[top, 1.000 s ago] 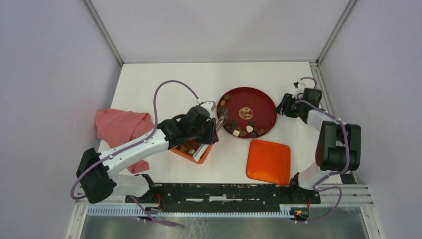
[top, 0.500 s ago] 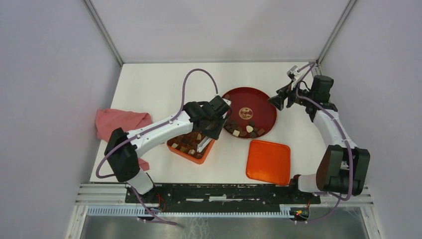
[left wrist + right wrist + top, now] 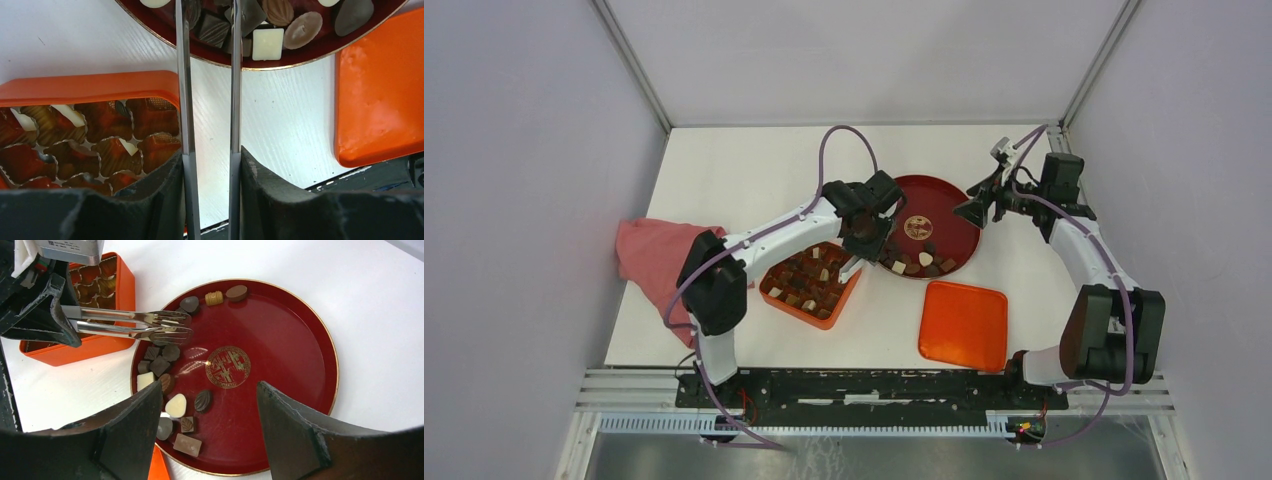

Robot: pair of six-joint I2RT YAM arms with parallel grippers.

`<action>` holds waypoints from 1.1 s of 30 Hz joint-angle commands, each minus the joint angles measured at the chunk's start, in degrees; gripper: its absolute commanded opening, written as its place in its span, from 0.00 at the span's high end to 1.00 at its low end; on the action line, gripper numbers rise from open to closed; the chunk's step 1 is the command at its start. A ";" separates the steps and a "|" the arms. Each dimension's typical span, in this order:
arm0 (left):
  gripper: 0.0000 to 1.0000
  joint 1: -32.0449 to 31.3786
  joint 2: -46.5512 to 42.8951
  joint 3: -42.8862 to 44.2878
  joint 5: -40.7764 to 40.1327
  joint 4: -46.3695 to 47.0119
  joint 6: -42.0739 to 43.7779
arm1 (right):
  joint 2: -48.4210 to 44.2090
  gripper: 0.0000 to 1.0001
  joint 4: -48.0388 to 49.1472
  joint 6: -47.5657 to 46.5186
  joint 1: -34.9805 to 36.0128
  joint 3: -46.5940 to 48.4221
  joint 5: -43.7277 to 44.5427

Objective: Pack the chocolate
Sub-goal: Pick up the fake chocolate from the plate.

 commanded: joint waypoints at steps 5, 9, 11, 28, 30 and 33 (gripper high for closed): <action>0.53 1.23 0.99 3.26 4.82 -2.11 6.57 | 0.98 0.25 -0.53 -2.41 -1.87 -0.57 -2.28; 0.52 2.18 1.37 2.79 6.63 -2.22 7.11 | 1.30 0.25 -0.68 -2.63 -1.89 -0.66 -2.45; 0.51 2.25 1.76 2.80 7.74 -2.05 7.13 | 1.54 0.25 -0.76 -2.72 -1.96 -0.67 -2.41; 0.50 2.12 3.86 4.22 7.56 -3.68 6.77 | 2.72 0.26 -1.64 -3.38 -1.90 -0.40 -3.15; 0.50 2.01 3.44 4.49 8.29 -3.74 6.80 | 2.77 0.25 -1.59 -3.45 -1.95 -0.36 -3.21; 0.50 1.82 2.91 4.88 9.14 -4.00 6.63 | 2.88 0.26 -1.88 -3.64 -1.96 -0.23 -3.38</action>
